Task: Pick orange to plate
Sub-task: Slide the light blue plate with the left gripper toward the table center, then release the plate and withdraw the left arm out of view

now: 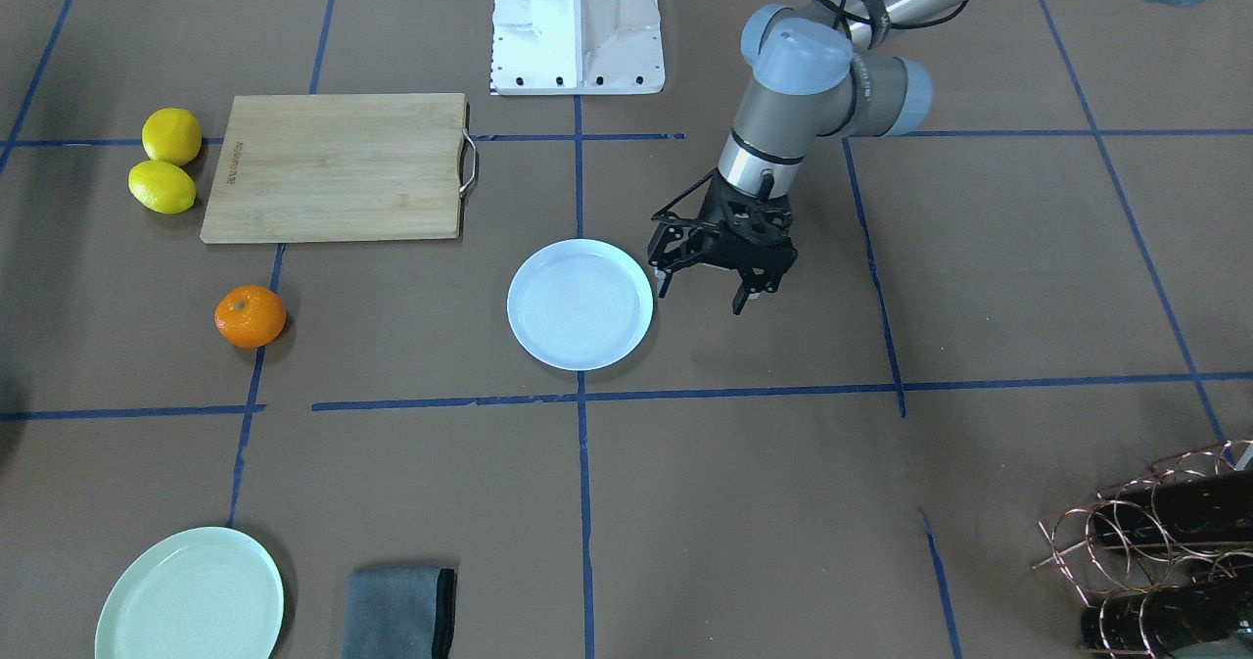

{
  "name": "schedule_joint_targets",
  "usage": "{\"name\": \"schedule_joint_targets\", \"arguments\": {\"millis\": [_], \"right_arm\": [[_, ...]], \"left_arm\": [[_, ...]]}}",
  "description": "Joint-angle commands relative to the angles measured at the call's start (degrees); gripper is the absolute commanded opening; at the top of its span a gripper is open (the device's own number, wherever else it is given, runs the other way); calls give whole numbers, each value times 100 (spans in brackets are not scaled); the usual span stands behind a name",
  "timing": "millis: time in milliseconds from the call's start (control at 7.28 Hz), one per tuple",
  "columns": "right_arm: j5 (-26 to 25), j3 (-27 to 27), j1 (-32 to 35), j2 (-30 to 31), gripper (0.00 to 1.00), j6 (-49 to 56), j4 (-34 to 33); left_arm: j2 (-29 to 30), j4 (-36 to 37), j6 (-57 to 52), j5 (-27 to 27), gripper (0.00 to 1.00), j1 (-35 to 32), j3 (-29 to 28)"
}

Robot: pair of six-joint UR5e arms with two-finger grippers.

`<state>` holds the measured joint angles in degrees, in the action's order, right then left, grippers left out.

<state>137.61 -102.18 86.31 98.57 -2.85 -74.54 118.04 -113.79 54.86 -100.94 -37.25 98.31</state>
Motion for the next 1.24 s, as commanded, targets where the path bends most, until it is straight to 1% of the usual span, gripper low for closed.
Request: {"name": "schedule_joint_targets", "arguments": {"millis": [0, 137, 275, 412, 550, 687, 824, 962, 1099], "right_arm": [[-207, 5, -43, 4, 100, -13, 611], [-357, -3, -253, -31, 100, -48, 764], [-358, -12, -281, -14, 100, -162, 835], [-315, -3, -281, 12, 100, -206, 1010], [-297, -12, -325, -5, 100, -294, 1003], [-271, -47, -403, -57, 100, -416, 1003], [-279, -134, -630, -162, 100, -731, 994], [-279, -326, -955, -337, 100, -1204, 907], [-279, -389, -1245, -565, 100, -1513, 767]], "left_arm": [[-717, 1381, -2383, -1359, 100, -1836, 1151], [-1025, 1691, -3141, -2446, 100, -2900, 1060], [-1507, 1981, -4741, -2570, 100, -3433, 989], [-1695, 2332, -5731, -2597, 100, -4012, 527], [-1722, 2831, -6185, -2615, 100, -4662, 88], [-1731, 3106, -6990, -2641, 100, -5217, -317], [-2262, 3065, -7703, -3268, 100, -5796, -547], [-2885, 2856, -7927, -3866, 100, -5933, -428], [-3153, 2863, -7912, -3854, 100, -5934, -287]]}}
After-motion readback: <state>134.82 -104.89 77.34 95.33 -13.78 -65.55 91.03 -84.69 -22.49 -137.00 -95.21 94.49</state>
